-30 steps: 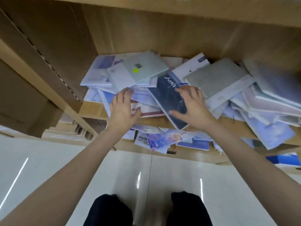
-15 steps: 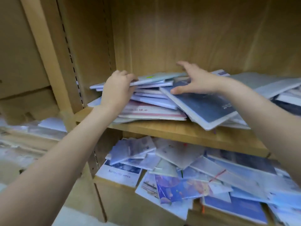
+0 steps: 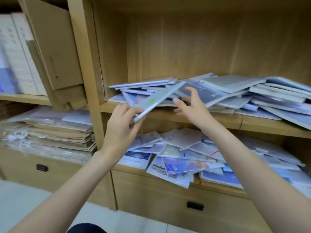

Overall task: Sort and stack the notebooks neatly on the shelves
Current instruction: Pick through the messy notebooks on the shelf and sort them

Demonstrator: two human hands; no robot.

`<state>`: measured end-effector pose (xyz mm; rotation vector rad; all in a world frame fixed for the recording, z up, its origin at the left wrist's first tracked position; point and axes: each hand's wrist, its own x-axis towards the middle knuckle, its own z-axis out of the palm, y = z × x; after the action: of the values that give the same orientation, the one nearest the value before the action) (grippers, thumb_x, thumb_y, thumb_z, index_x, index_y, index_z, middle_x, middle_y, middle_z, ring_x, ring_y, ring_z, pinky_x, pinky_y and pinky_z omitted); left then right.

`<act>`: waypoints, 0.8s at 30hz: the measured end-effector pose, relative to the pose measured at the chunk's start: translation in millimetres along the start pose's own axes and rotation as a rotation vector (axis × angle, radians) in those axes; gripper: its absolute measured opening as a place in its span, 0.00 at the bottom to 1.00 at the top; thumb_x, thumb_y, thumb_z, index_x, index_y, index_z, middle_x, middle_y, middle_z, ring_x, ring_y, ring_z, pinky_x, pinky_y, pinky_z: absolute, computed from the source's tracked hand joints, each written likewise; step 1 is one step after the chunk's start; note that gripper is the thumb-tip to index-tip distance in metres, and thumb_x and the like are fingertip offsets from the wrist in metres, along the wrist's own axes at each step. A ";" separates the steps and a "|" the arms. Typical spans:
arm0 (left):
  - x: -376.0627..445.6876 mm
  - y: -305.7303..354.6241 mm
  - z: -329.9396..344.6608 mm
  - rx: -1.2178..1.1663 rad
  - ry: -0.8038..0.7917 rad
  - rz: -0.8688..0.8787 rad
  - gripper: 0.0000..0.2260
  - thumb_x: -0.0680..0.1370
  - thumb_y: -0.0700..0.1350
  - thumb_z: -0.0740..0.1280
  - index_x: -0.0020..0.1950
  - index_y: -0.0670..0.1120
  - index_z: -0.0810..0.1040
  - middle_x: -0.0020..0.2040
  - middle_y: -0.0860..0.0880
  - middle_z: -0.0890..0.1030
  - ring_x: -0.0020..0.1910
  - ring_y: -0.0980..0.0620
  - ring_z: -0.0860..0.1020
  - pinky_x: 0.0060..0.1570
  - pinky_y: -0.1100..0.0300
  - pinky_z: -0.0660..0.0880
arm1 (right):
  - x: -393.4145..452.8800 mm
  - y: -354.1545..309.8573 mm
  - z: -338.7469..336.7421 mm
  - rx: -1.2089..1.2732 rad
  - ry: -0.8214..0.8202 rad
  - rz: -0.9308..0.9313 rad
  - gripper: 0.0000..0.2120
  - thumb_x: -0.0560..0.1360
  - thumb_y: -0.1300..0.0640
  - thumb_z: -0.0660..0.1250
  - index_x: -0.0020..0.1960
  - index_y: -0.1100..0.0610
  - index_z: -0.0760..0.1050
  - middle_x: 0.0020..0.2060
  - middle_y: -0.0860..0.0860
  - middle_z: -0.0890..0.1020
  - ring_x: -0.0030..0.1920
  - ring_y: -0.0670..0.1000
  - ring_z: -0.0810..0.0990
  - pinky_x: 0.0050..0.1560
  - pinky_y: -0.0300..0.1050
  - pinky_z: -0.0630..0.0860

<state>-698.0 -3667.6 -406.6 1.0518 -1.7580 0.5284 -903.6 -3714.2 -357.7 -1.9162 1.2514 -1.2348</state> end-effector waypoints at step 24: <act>-82.7 29.2 0.5 -0.818 -0.428 -1.323 0.04 0.78 0.36 0.62 0.48 0.44 0.69 0.48 0.44 0.79 0.42 0.48 0.79 0.37 0.58 0.75 | -103.1 64.2 50.6 -0.057 -0.441 0.208 0.17 0.73 0.49 0.70 0.59 0.51 0.73 0.61 0.51 0.75 0.53 0.47 0.76 0.55 0.45 0.73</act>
<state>-711.0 -3618.3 -478.0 1.4347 -1.0164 -1.1860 -900.4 -3650.7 -473.0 -1.9043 1.2152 -0.6321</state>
